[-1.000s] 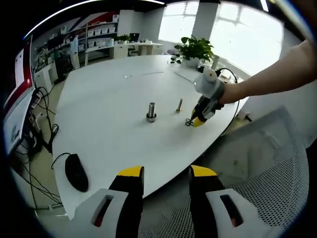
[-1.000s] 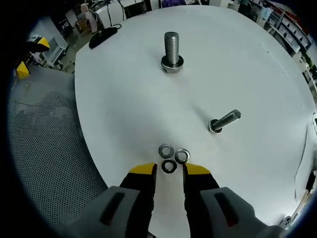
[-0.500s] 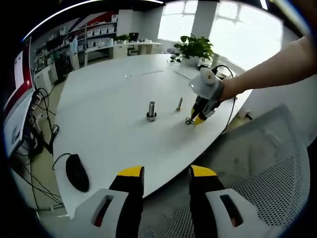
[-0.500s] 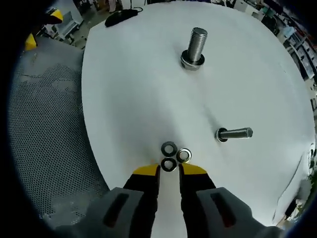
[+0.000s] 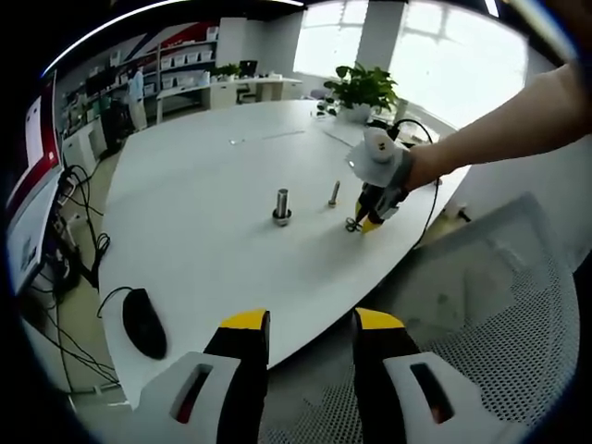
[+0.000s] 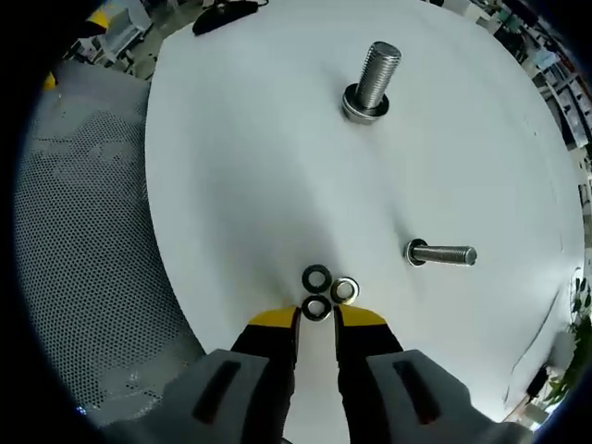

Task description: Place the washer onto the threaded stud by aligning its center hole with the stud, sliding it down to the base, and recovering from edge contact or off-axis alignment until the washer reaches the visible bottom stop.

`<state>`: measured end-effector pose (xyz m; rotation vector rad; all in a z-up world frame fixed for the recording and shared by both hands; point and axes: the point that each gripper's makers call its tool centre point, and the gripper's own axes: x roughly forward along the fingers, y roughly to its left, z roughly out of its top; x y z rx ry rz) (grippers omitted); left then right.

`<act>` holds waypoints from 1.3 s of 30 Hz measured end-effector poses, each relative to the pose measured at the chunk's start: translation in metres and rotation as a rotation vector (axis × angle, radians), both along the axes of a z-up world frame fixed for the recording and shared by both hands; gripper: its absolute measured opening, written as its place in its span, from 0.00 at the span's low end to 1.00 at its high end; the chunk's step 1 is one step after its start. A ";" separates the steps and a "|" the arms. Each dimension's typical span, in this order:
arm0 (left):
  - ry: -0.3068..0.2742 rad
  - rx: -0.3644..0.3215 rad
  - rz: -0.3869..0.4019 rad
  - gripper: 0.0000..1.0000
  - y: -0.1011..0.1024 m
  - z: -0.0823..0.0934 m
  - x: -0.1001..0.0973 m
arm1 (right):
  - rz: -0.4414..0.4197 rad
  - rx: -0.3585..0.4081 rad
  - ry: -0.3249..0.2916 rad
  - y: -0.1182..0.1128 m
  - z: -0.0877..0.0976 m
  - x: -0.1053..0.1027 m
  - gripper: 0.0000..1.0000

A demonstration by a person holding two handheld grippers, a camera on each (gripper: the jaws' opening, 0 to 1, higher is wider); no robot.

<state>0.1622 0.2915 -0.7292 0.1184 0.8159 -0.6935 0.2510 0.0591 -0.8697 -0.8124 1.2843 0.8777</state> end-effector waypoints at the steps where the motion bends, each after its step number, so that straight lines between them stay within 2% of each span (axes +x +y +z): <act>1: 0.000 0.000 0.000 0.34 0.000 0.000 0.000 | -0.005 0.001 -0.001 0.000 0.000 0.000 0.18; 11: 0.001 0.002 -0.003 0.33 0.000 0.000 0.000 | -0.074 0.005 -0.004 0.001 -0.001 0.001 0.18; 17: -0.002 -0.002 0.002 0.33 0.001 0.001 0.001 | -0.048 -0.022 -0.009 0.004 0.000 0.000 0.16; 29: -0.003 0.001 0.001 0.33 0.001 0.000 0.001 | -0.099 -0.049 0.003 0.003 -0.001 0.002 0.15; 32: -0.004 0.002 -0.001 0.33 0.001 0.000 0.000 | -0.103 -0.050 -0.009 0.003 0.000 0.001 0.15; 36: -0.005 0.000 0.000 0.33 0.001 0.000 0.000 | -0.173 -0.007 -0.045 0.002 0.000 0.001 0.15; 39: -0.007 -0.001 0.000 0.33 0.001 0.001 0.001 | -0.196 0.016 -0.081 0.001 0.000 -0.001 0.15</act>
